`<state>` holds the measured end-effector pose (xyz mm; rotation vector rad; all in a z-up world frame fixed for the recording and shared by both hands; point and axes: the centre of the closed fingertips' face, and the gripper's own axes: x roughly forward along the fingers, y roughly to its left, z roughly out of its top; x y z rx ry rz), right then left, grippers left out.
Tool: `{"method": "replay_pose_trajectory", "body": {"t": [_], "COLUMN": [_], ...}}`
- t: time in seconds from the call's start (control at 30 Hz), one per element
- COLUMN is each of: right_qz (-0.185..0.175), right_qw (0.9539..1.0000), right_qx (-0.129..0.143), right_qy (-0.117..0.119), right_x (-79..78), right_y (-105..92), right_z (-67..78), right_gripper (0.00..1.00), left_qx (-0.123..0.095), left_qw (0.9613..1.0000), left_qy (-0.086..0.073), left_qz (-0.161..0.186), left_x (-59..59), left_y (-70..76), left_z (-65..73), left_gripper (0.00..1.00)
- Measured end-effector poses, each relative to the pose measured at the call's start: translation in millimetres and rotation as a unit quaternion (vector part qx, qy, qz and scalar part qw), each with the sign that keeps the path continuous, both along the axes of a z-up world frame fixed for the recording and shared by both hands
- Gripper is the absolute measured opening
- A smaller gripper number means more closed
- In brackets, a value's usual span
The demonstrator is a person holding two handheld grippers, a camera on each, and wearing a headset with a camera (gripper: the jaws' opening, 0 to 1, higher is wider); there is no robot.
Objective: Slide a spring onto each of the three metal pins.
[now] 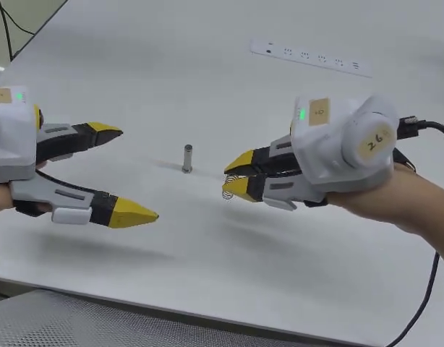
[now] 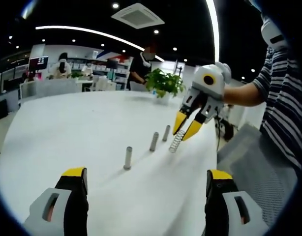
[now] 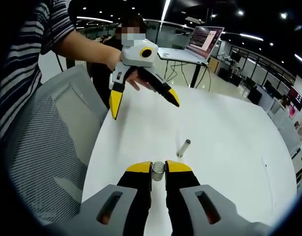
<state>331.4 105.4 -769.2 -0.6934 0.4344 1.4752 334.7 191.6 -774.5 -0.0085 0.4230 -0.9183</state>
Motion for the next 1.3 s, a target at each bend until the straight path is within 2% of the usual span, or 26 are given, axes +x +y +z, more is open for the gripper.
{"method": "replay_pose_trajectory", "body": {"t": [0.33,0.5,0.77,0.87,1.07,1.23,1.3], "right_qz": [-0.001,-0.022,-0.049,-0.056,-0.065,-0.072,-0.075], "right_qw": [0.9999,0.9990,0.9963,0.9957,0.9946,0.9947,0.9941], "right_qx": [0.009,0.035,0.061,0.064,0.071,0.064,0.066], "right_qy": [-0.004,0.016,0.033,0.035,0.039,0.036,0.044], "right_x": [13.2,25.6,42.7,52.1,55.2,60.9,61.4], "right_y": [17.3,30.8,42.6,45.9,54.3,58.0,59.7], "right_z": [7.3,18.0,28.7,28.1,29.5,22.7,21.7], "right_gripper": [0.07,0.07,0.07,0.07,0.07,0.07,0.07], "left_qx": [-0.005,-0.004,-0.009,-0.010,-0.009,-0.010,-0.011], "left_qw": [1.0000,1.0000,0.9999,0.9999,1.0000,0.9999,0.9999], "left_qy": [0.001,0.001,-0.005,-0.006,-0.003,-0.004,-0.006], "left_qz": [0.001,-0.001,-0.001,-0.001,-0.003,-0.005,-0.003], "left_x": [-1.2,-2.3,-3.0,-2.6,-3.6,-4.8,-4.1], "left_y": [-0.7,-1.1,-3.2,-3.6,-5.1,-6.6,-5.7], "left_z": [2.1,2.4,7.6,8.2,5.6,6.6,8.1], "left_gripper": [0.98,0.98,0.98,0.98,0.98,0.98,0.98]}}
